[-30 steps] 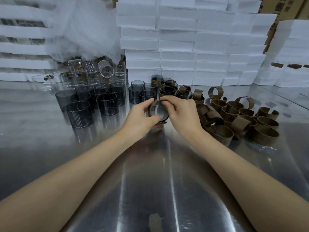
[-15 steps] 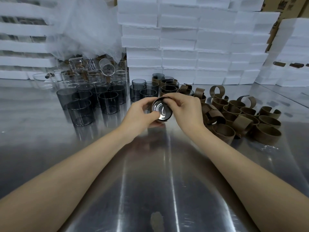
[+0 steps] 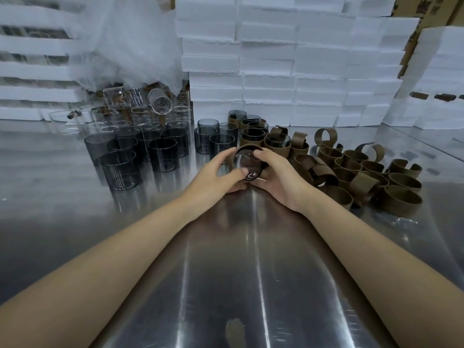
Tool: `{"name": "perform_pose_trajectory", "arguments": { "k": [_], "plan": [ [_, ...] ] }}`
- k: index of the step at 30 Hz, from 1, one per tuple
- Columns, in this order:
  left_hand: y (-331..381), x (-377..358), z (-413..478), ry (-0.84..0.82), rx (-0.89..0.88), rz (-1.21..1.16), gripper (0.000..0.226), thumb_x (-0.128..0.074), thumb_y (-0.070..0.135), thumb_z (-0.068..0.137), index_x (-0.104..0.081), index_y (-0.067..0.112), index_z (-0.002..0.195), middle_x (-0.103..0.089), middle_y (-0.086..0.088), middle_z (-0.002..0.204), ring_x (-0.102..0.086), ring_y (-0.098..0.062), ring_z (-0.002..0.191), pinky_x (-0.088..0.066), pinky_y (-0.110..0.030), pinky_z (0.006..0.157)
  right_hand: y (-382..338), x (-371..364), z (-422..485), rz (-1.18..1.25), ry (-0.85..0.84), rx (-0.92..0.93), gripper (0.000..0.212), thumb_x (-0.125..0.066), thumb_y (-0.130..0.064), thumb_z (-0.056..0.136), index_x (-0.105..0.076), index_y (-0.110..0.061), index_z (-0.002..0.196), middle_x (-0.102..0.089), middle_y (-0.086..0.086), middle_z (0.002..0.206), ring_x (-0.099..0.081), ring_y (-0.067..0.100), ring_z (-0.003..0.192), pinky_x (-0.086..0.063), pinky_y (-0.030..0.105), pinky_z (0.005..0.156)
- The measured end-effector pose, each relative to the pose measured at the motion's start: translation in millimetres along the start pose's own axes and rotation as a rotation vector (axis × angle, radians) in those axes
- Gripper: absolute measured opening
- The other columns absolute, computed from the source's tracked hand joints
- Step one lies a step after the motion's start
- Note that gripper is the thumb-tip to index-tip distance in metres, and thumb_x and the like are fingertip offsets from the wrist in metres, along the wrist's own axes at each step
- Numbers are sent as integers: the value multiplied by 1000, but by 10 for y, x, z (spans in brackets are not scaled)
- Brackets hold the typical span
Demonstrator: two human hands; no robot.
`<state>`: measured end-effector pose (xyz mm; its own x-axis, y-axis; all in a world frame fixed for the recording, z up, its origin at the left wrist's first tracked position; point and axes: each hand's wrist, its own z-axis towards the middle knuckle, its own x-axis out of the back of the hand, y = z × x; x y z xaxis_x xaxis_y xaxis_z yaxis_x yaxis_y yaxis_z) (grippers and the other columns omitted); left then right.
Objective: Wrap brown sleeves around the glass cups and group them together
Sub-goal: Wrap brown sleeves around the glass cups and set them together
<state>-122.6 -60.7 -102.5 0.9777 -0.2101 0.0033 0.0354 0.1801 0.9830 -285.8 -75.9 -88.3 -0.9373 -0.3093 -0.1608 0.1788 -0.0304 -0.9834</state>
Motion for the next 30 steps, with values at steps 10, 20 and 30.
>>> {"name": "perform_pose_trajectory", "arguments": {
  "k": [10, 20, 30],
  "plan": [
    [100, 30, -3, 37, 88, -127, 74, -67, 65, 61, -60, 14, 114, -70, -6, 91, -66, -16, 62, -55, -24, 61, 3, 8, 3, 187, -69, -42, 54, -58, -46, 90, -57, -11, 132, -64, 15, 122, -63, 30, 112, -53, 39, 93],
    [140, 32, -19, 28, 155, -266, 55, -62, 57, 78, -64, 11, 109, -63, -7, 82, -51, -10, 51, -48, -20, 49, -20, -65, 17, 368, -19, -109, 40, -66, -42, 84, -67, -14, 113, -72, 9, 106, -69, 21, 99, -57, 28, 78],
    [138, 10, 10, 38, 170, -363, 59, -63, 64, 66, -65, 16, 100, -56, 6, 59, -46, -3, 45, -44, -14, 42, -113, -193, 4, 669, 51, -190, 60, -65, -37, 80, -56, -7, 131, -58, 14, 135, -58, 24, 123, -54, 30, 93]
  ]
}}
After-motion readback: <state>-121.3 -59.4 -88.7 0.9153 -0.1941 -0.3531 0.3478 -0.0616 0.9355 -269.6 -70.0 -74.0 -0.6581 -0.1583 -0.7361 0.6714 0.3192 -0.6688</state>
